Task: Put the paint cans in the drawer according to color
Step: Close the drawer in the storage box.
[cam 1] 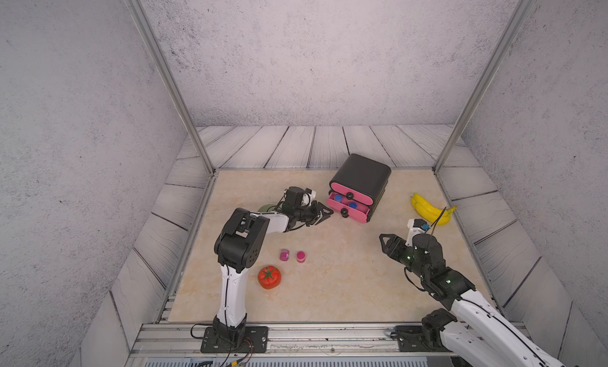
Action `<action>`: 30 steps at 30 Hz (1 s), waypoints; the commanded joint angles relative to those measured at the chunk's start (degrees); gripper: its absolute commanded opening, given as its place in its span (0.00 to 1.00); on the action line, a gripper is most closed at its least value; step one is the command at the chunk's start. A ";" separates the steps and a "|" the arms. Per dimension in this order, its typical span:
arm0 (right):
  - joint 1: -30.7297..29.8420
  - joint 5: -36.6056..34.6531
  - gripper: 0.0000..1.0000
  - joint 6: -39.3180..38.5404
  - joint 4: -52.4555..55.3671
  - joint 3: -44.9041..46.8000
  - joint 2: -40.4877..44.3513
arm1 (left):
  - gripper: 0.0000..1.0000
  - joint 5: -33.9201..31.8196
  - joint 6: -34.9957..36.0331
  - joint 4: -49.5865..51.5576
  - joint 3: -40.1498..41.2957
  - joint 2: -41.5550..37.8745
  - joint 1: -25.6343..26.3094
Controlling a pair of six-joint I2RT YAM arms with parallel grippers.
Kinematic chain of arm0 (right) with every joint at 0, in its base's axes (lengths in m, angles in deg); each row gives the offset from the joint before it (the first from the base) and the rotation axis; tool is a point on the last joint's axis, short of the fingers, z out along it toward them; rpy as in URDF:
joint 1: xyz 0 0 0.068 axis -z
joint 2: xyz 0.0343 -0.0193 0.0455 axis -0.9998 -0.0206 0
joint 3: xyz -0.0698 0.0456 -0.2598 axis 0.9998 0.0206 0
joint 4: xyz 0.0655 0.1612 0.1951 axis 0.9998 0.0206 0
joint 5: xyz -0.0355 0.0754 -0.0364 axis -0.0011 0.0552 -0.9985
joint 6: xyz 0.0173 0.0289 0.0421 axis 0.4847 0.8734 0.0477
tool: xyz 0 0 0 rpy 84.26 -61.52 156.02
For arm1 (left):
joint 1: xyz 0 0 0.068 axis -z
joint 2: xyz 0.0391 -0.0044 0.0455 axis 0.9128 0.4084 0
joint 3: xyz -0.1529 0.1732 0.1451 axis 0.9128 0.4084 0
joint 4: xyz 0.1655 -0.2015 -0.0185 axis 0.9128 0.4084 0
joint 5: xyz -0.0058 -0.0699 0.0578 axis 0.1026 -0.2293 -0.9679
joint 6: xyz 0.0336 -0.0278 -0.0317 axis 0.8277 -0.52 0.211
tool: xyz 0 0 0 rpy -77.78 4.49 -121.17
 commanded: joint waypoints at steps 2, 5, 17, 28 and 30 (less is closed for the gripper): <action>0.43 -0.82 0.62 -0.65 0.39 -0.55 -1.00 | 0.31 0.75 0.41 0.08 -3.84 1.58 0.08; 0.62 -1.25 0.62 -0.70 0.62 -0.65 -0.83 | 0.31 1.15 -0.12 0.62 -5.87 3.33 0.08; 1.21 -2.52 0.62 -1.23 0.83 -1.44 -1.00 | 0.30 1.06 -1.45 5.29 -15.07 8.62 0.07; 1.63 -3.23 0.62 -2.01 1.02 -1.88 -0.69 | 0.25 0.50 -1.67 8.71 -20.76 11.62 0.08; 1.70 -3.23 0.62 -2.23 0.82 -2.14 -0.87 | 0.25 0.25 -1.75 9.10 -21.44 12.19 0.08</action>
